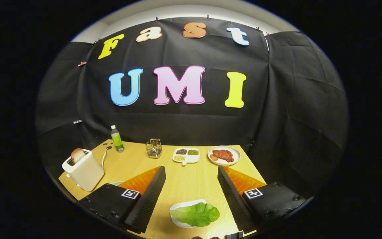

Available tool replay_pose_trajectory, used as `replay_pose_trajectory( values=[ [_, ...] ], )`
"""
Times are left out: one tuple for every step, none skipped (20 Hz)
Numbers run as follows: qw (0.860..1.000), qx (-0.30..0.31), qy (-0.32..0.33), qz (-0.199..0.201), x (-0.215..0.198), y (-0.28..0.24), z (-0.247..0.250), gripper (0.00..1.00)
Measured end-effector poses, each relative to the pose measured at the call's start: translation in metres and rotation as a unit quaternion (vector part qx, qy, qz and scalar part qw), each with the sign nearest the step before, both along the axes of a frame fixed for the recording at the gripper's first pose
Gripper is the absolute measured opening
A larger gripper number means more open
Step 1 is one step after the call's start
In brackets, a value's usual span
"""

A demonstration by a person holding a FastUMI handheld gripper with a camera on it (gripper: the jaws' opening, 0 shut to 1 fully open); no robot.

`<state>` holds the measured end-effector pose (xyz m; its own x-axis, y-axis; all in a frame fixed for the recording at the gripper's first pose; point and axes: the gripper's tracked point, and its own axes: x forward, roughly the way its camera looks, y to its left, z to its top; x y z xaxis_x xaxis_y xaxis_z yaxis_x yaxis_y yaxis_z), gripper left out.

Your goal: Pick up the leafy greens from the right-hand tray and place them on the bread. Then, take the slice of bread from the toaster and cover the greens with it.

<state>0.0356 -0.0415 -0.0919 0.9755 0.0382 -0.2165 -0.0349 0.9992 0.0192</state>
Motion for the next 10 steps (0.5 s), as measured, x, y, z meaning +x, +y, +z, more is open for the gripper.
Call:
replay_pose_trajectory(
  values=[
    [1.000,0.003,0.014,0.006,-0.001,-0.001,-0.011,0.98],
    [1.000,0.005,0.026,0.013,-0.002,-0.002,-0.020,0.98],
    [0.999,0.006,0.037,0.019,-0.002,-0.004,-0.029,0.98],
    [0.998,0.005,0.048,0.027,-0.002,-0.005,-0.040,0.98],
    [0.998,0.003,0.059,0.036,-0.001,-0.007,-0.050,0.98],
    [0.996,-0.001,0.071,0.046,-0.002,-0.008,-0.062,0.98],
    [0.995,-0.005,0.085,0.057,-0.001,-0.009,-0.075,0.98],
    [0.992,-0.011,0.103,0.067,0.000,-0.011,-0.091,0.98],
    [0.989,-0.016,0.126,0.077,-0.001,-0.014,-0.106,0.98],
    [0.985,-0.019,0.145,0.087,-0.001,-0.016,-0.122,0.98]
  ],
)
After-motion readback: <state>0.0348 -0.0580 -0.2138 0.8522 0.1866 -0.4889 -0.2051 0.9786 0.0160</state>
